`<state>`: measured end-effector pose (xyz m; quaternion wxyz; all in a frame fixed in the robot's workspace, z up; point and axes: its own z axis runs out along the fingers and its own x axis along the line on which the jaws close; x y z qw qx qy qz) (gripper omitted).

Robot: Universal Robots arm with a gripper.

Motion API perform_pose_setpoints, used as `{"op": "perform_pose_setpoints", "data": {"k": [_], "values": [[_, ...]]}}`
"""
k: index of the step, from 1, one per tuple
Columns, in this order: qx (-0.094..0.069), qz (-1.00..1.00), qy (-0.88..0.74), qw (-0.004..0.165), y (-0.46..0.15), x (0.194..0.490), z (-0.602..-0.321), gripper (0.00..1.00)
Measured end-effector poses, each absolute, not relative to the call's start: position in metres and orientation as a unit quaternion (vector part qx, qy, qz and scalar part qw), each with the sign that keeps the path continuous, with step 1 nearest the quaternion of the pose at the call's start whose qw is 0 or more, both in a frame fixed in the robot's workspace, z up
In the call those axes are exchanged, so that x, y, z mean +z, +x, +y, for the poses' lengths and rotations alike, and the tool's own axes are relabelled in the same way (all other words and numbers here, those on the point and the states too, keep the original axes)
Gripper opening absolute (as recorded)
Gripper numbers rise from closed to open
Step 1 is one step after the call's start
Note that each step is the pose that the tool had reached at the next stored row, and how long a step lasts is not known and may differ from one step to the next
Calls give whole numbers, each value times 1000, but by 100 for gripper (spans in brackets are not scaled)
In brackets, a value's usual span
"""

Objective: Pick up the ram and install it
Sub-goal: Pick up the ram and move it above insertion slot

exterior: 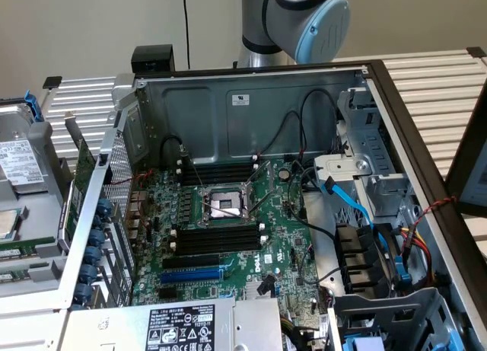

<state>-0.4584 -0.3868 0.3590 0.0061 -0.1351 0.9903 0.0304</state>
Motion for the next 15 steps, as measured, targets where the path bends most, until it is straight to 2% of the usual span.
{"op": "perform_pose_setpoints", "data": {"k": [15], "values": [[30,960,-277,1,-458,358,-387,11]]}}
